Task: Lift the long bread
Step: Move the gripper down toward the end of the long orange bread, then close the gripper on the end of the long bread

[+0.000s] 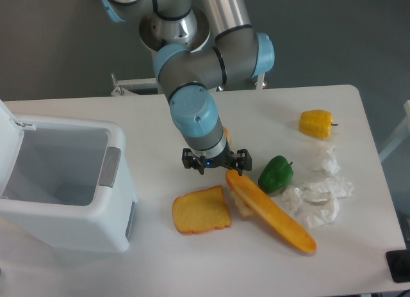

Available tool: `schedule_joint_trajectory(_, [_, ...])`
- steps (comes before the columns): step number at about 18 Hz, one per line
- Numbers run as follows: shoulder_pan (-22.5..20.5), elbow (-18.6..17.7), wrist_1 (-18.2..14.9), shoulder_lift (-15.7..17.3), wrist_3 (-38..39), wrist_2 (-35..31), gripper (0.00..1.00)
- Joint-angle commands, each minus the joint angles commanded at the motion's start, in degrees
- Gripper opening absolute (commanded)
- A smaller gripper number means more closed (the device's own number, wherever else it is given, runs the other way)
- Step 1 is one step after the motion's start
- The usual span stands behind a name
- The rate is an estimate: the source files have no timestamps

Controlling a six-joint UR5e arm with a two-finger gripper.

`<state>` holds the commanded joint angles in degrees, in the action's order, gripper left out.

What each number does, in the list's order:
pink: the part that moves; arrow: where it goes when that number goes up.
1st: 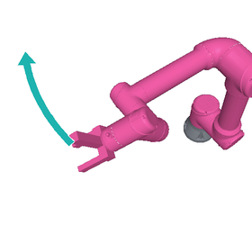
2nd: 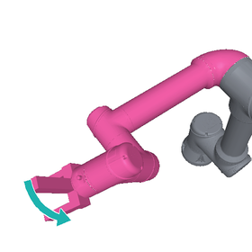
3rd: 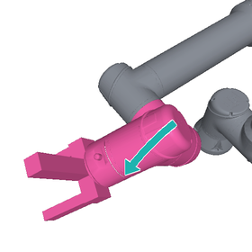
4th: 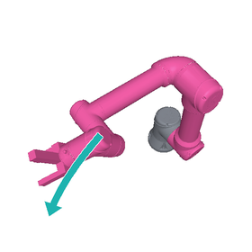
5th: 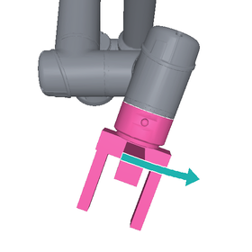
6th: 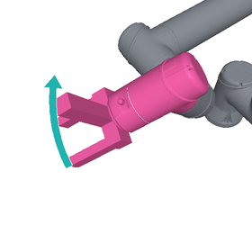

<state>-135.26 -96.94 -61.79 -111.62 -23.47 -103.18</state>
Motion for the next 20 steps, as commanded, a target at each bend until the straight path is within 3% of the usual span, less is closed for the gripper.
schedule_joint_trajectory(10, [-0.09,-0.18,0.26,-4.57,1.94,-5.01,1.0])
schedule_joint_trajectory(20, [-0.09,3.34,0.18,-6.86,0.89,-10.11,1.0])
